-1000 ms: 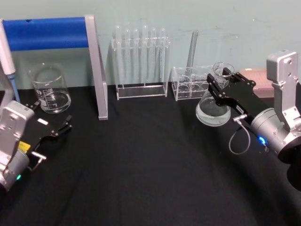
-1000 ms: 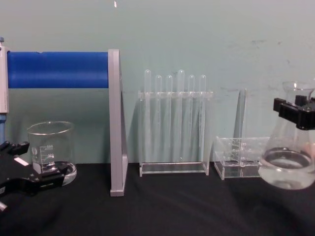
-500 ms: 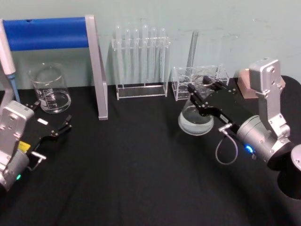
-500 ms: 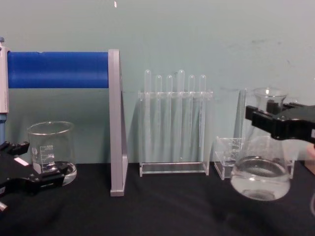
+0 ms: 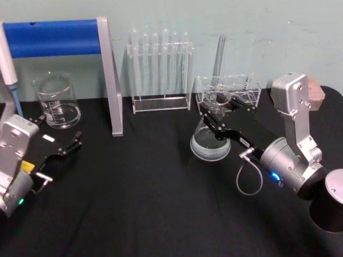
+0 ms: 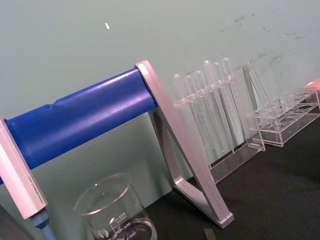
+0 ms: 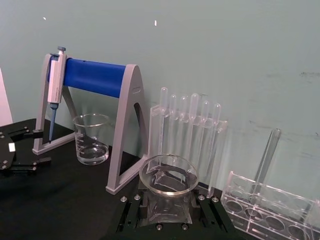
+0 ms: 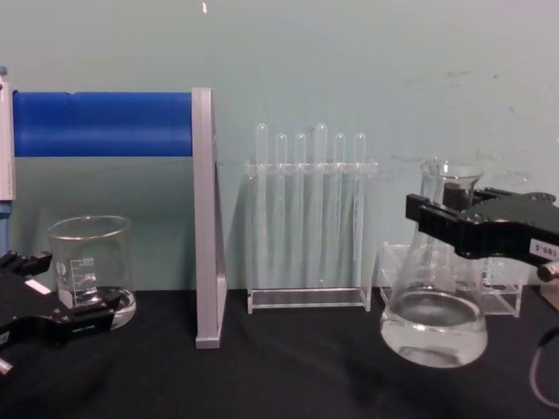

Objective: Grasp the erlenmeyer flask with one hand, shake it three times, then place it back.

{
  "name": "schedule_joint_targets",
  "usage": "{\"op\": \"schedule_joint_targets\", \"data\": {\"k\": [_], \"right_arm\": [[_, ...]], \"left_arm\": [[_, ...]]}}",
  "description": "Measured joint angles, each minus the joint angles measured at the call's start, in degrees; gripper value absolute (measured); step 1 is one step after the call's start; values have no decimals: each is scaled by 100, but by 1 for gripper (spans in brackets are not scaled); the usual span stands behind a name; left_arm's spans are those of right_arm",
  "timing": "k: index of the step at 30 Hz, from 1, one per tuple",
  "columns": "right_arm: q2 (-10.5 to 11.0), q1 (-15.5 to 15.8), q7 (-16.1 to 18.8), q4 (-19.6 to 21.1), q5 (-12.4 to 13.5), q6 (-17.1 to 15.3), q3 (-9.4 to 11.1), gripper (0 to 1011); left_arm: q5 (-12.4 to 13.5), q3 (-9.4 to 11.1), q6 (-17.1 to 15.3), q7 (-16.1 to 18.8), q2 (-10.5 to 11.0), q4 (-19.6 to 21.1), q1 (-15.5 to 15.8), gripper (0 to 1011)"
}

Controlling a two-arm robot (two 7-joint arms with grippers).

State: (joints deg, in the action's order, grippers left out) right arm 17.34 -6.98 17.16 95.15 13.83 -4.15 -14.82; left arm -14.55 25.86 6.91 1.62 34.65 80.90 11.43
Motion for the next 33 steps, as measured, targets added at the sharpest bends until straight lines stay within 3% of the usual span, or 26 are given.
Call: {"op": "schedule_joint_targets", "data": {"k": [33], "right_arm": [[13,181,279,-650,47,925,-254,450]], "left_arm": [[0,0,0,0,0,0,0,1001]]}}
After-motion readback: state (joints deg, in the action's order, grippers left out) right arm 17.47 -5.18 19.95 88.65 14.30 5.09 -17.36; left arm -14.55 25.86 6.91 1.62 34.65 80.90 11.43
